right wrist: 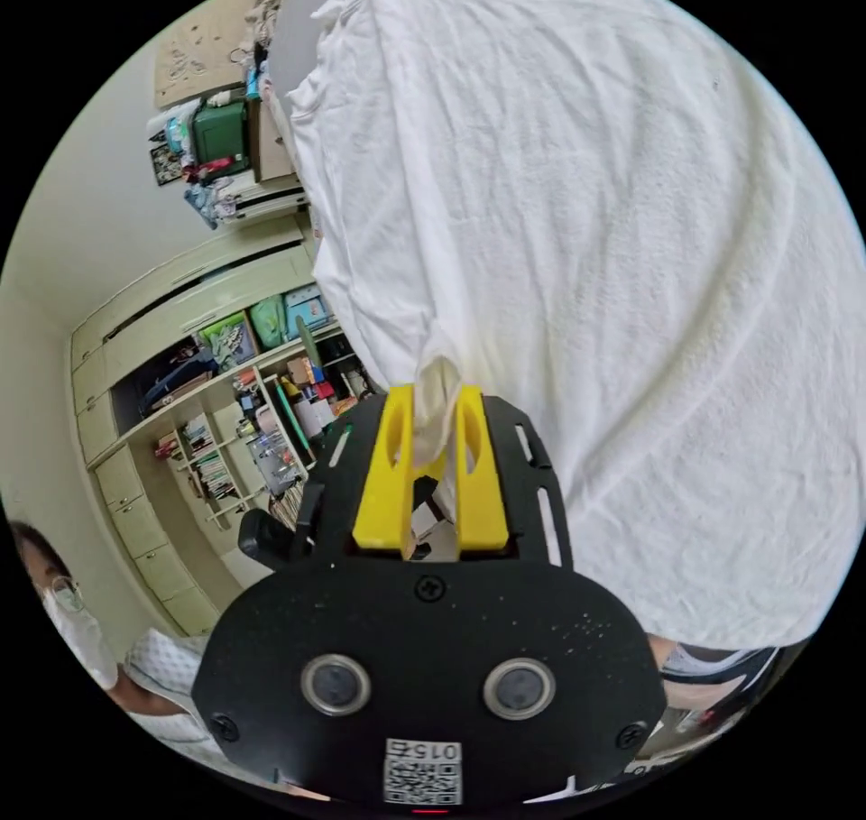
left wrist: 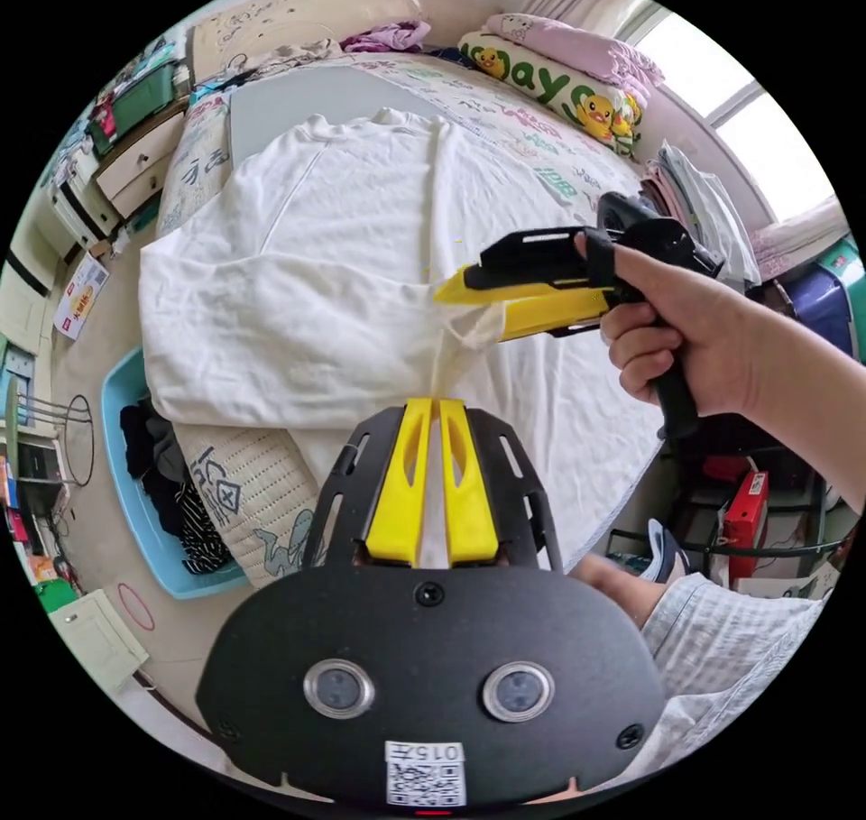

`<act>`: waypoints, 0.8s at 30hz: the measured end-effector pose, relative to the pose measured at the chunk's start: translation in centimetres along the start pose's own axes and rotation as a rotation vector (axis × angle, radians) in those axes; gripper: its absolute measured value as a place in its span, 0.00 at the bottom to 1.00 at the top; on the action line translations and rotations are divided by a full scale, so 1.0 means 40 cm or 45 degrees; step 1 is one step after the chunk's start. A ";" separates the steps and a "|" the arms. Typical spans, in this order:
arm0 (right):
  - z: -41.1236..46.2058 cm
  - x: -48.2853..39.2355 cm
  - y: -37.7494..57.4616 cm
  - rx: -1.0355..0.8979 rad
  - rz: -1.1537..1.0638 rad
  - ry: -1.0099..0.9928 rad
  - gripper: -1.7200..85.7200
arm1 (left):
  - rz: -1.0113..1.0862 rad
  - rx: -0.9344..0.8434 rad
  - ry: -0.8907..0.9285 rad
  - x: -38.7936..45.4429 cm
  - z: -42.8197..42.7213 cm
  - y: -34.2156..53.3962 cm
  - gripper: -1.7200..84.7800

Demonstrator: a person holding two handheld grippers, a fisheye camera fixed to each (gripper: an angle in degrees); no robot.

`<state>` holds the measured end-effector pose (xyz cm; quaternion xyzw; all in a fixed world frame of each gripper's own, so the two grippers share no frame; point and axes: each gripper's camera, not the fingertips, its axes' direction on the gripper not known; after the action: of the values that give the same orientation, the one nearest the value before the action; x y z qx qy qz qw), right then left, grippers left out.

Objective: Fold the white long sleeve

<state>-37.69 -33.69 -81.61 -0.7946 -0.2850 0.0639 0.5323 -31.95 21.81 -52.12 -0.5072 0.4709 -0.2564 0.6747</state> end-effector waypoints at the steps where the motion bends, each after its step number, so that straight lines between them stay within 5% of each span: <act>1: 0.019 0.022 0.000 -0.002 0.028 0.011 0.06 | -0.018 -0.006 0.013 -0.008 0.000 -0.001 0.04; 13: -0.131 0.093 0.127 0.211 -0.317 -0.040 0.02 | -0.867 0.245 0.614 -0.250 -0.120 0.125 0.12; 24: -0.272 0.387 0.184 0.371 -0.104 0.089 0.02 | -1.371 0.617 0.906 -0.503 -0.034 0.155 0.14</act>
<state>-17.62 -36.44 -80.36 -0.6983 -0.2861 0.0552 0.6538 -42.53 39.99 -50.35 -0.3903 0.2755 -0.8049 0.3521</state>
